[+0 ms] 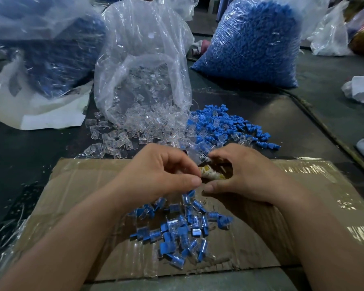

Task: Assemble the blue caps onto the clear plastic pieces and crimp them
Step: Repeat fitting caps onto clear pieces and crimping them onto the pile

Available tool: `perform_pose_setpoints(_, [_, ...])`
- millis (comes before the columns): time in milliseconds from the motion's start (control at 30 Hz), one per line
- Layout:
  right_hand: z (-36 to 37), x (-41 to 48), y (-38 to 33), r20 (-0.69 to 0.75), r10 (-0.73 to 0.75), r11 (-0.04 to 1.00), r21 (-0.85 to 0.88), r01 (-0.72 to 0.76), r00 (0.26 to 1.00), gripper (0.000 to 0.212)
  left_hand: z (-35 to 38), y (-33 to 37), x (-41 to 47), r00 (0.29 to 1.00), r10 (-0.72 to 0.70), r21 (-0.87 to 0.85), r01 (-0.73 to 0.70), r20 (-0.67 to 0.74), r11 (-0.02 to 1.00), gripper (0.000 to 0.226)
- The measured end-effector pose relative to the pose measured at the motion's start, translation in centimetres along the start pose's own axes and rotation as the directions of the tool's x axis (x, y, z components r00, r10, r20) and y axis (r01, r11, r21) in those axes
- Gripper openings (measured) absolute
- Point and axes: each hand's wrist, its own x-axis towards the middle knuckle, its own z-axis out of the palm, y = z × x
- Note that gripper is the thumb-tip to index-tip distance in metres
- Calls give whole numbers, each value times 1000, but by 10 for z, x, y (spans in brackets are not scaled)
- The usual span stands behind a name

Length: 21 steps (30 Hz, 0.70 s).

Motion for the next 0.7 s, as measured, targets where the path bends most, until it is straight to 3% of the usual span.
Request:
perform_pose_setpoints(233, [-2, 0, -2, -48, 10, 999, 43, -8, 999, 72, -2, -1, 1, 996, -5, -49, 1, -87, 999, 17])
perform_pose_setpoints(367, [-1, 1, -1, -46, 22, 999, 28, -21, 999, 69, -8, -2, 4, 968, 13, -63, -30, -251, 998, 11])
perform_pose_setpoints(467, [-1, 1, -1, -44, 23, 999, 31, -21, 999, 78, -8, -5, 7, 940, 30, -51, -50, -338, 997, 7])
perform_pose_setpoints(700, [-1, 2, 0, -62, 23, 999, 49, -20, 998, 72, -15, -11, 8, 917, -19, -55, -4, -399, 999, 14])
